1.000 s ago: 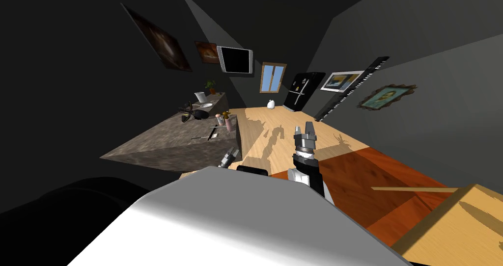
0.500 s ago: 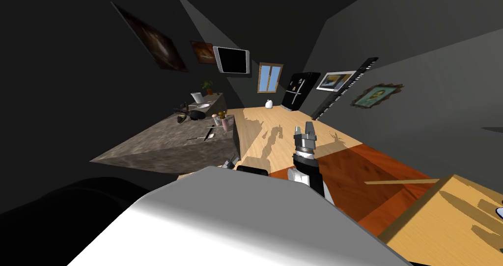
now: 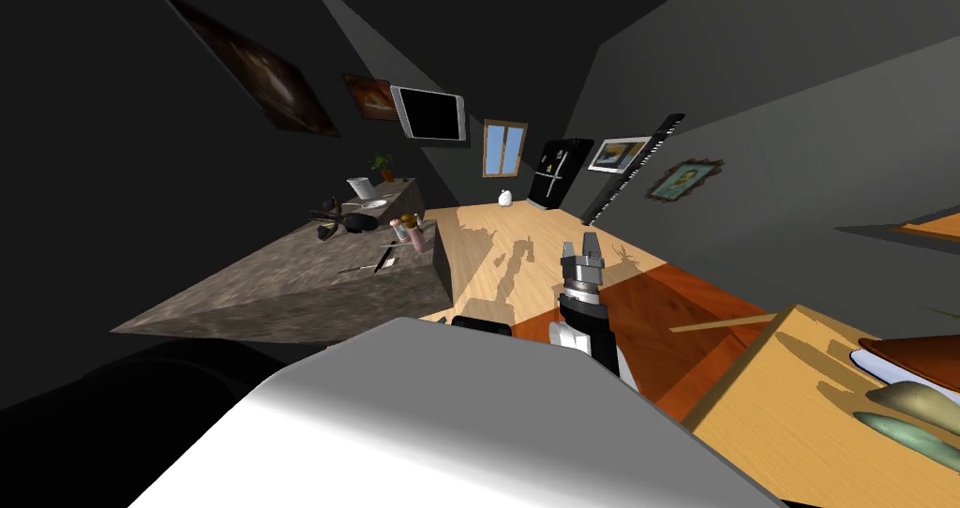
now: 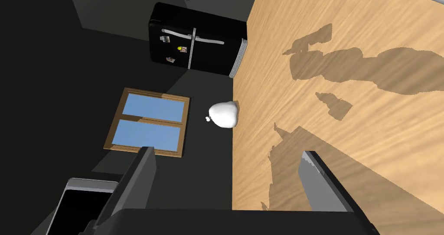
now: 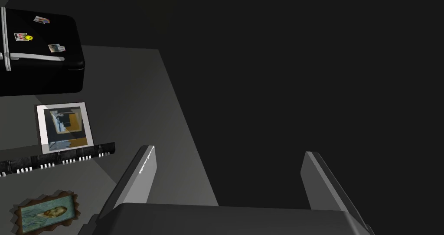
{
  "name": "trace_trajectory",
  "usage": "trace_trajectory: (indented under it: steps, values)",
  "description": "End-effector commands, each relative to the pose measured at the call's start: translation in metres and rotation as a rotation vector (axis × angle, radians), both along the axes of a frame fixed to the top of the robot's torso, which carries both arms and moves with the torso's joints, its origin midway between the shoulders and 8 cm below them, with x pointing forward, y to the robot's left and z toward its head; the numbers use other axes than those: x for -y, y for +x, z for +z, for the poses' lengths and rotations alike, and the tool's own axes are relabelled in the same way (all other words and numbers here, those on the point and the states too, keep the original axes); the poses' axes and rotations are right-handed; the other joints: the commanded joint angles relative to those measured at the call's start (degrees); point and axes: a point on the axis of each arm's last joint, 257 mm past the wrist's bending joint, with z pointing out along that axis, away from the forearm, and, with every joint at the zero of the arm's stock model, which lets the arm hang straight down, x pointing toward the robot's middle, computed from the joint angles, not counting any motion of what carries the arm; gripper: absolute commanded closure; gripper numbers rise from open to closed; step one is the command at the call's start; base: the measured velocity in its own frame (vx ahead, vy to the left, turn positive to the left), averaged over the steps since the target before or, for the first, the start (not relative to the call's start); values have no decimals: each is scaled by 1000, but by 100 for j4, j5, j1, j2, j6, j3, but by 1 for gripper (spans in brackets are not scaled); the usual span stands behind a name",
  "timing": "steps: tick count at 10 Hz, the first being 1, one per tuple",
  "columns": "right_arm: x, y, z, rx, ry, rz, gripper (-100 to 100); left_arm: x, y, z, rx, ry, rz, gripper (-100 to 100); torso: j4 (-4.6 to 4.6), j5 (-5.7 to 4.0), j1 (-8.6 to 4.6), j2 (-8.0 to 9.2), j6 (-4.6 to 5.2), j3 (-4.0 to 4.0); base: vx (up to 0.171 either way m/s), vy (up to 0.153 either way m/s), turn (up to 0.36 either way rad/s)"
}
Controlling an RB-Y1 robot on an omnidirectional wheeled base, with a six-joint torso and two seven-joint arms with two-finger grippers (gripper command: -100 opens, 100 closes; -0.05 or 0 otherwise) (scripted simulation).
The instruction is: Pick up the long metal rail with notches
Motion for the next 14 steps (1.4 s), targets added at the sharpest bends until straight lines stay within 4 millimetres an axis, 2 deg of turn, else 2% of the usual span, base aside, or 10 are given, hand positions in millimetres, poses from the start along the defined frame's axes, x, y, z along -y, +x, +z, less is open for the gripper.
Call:
trace_trajectory:
  steps: [1,2,3,6,8,10,11,12,13,14]
  values:
    - [0,0,0,0,0,0,0,-8,-22,-14,-51,10,-27,-100,0,0,0,0,0,0,-11,-71,-63]
    - [0,0,0,0,0,0,0,-10,-52,-27,-116,11,-78,-100,1,0,4,2,-2,1,-5,-77,-136]
    - [0,0,0,0,0,0,0,-15,-57,-32,-131,25,-79,-100,1,0,2,3,-1,2,5,-65,-82]
    - [0,0,0,0,0,0,0,-38,-124,-58,-287,58,-174,-100,0,2,10,-4,-3,-2,12,-66,-111]
    - [0,0,0,0,0,0,0,-47,-131,-65,-310,78,-173,-100,0,2,10,-4,-2,-2,2,-38,-31]
    - [0,0,0,0,0,0,0,-66,-165,-74,-391,105,-216,-100,1,3,16,-1,0,0,4,-42,-104]
    - [0,0,0,0,0,0,0,-85,-194,-79,-463,128,-256,-100,0,3,18,-2,-2,-1,10,-45,-141]
    - [0,0,0,0,0,0,0,-88,-196,-80,-468,134,-256,-100,0,3,16,-3,-1,-1,17,-41,-48]
    - [0,0,0,0,0,0,0,-107,-223,-82,-539,157,-289,-100,0,2,17,-6,-2,-3,20,-36,-89]
    - [0,0,0,0,0,0,0,-112,-224,-82,-542,166,-292,-100,-1,3,19,-8,-1,-4,18,-23,-80]
